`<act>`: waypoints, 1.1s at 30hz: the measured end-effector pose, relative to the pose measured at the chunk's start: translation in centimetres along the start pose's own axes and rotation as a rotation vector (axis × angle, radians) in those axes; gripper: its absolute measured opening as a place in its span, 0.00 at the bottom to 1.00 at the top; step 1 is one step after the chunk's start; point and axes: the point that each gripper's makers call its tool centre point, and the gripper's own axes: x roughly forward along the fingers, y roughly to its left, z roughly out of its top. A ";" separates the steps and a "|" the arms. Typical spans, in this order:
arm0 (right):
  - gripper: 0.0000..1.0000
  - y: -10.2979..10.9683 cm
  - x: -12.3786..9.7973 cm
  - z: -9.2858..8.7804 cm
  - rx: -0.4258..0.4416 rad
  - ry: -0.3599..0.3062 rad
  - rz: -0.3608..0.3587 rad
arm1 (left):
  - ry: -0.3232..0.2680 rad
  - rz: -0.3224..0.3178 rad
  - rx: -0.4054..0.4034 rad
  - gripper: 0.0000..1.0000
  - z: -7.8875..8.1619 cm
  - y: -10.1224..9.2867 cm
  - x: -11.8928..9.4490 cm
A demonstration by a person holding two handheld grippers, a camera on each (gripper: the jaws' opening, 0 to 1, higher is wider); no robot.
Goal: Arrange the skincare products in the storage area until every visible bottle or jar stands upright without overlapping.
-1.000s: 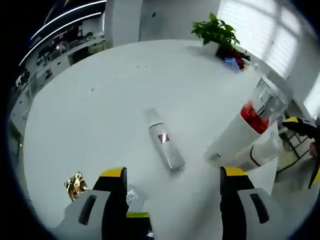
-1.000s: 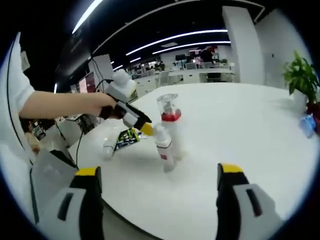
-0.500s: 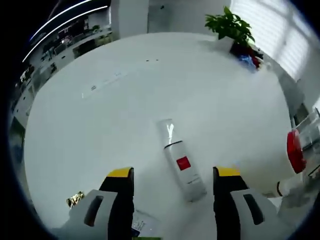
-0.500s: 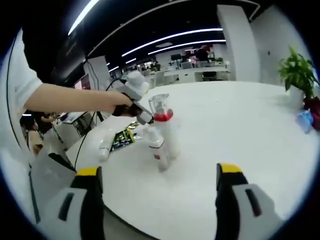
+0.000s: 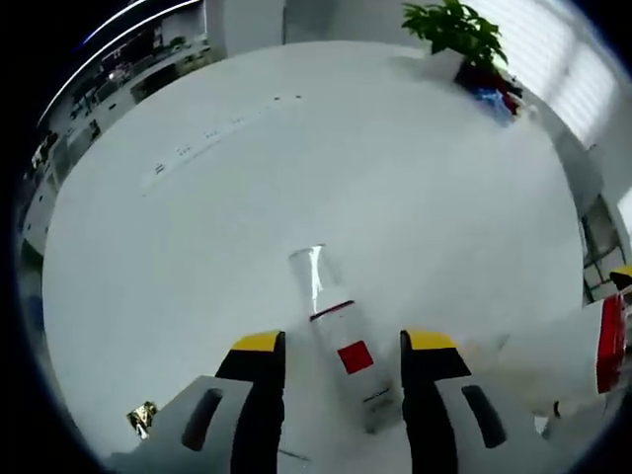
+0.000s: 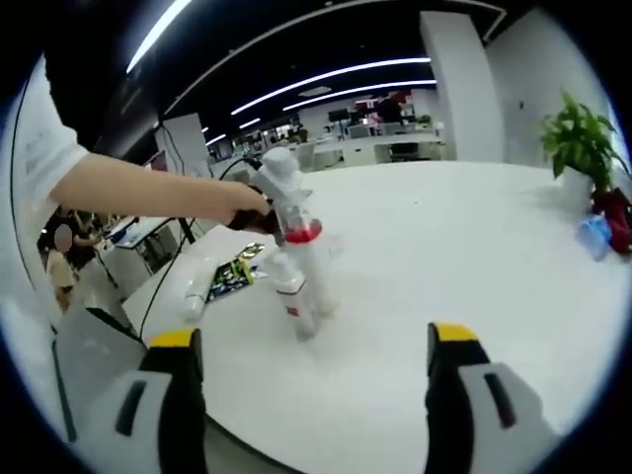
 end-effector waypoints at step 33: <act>0.94 0.0 -0.4 0.2 0.010 -0.003 -0.010 | -0.015 0.041 -0.039 0.17 -0.5 0.8 -0.3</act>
